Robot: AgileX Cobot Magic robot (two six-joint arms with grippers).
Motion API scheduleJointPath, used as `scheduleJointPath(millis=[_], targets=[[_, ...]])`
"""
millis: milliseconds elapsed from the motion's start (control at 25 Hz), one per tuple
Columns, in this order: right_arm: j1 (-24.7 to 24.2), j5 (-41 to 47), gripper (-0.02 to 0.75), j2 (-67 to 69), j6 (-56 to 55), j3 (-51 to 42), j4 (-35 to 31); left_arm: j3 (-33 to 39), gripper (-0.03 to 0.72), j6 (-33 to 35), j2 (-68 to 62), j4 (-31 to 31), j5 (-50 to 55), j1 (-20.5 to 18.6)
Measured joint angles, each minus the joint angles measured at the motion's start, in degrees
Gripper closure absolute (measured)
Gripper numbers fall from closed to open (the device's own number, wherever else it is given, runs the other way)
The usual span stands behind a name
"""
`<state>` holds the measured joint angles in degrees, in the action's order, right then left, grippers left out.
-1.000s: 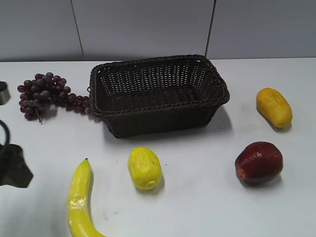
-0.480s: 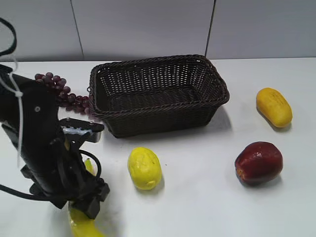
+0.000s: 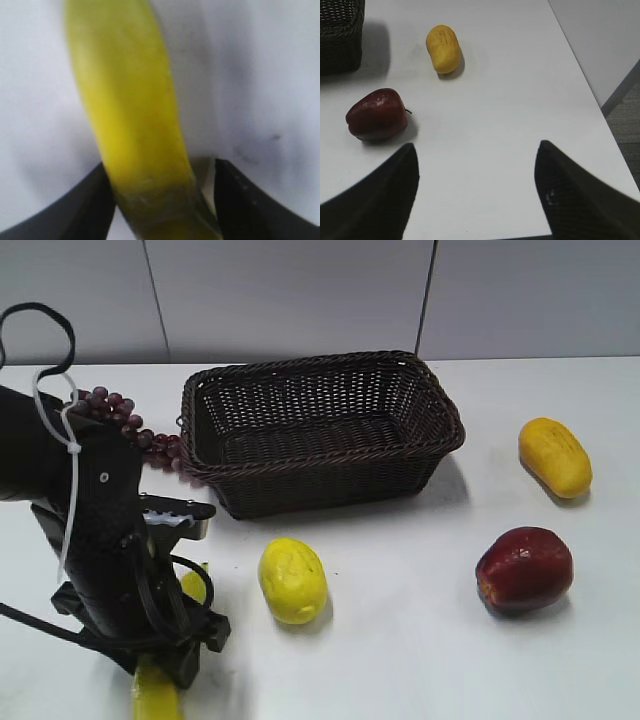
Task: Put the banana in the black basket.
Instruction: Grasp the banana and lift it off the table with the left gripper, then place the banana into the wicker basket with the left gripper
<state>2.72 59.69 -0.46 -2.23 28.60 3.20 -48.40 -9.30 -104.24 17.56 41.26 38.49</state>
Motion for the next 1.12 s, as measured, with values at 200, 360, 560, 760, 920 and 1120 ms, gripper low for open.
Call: scheduleJointPath(millis=[200, 360, 560, 760, 920, 1120], targets=[[0.00, 0.00, 0.187, 0.00, 0.00, 0.00, 0.00, -0.55, 0.384, -0.13, -0.04, -0.94, 1.27, 0.00], [0.00, 0.00, 0.187, 0.00, 0.00, 0.00, 0.00, -5.18, 0.384, -0.19, 1.34, -6.98, 7.95, 0.00], [0.00, 0.00, 0.187, 0.00, 0.00, 0.00, 0.00, -18.95, 0.384, 1.67, 3.00, -20.16, 18.75, 0.00], [0.00, 0.00, 0.187, 0.00, 0.00, 0.00, 0.00, -35.94, 0.384, 15.13, 2.67, -27.40, 18.11, 0.00], [0.00, 0.00, 0.187, 0.00, 0.00, 0.00, 0.00, -47.83, 0.385, 25.59, -1.37, -28.55, 10.37, 0.00], [0.00, 0.00, 0.187, 0.00, 0.00, 0.00, 0.00, -56.14, 0.384, 29.25, -9.47, -31.00, 1.03, 0.00]])
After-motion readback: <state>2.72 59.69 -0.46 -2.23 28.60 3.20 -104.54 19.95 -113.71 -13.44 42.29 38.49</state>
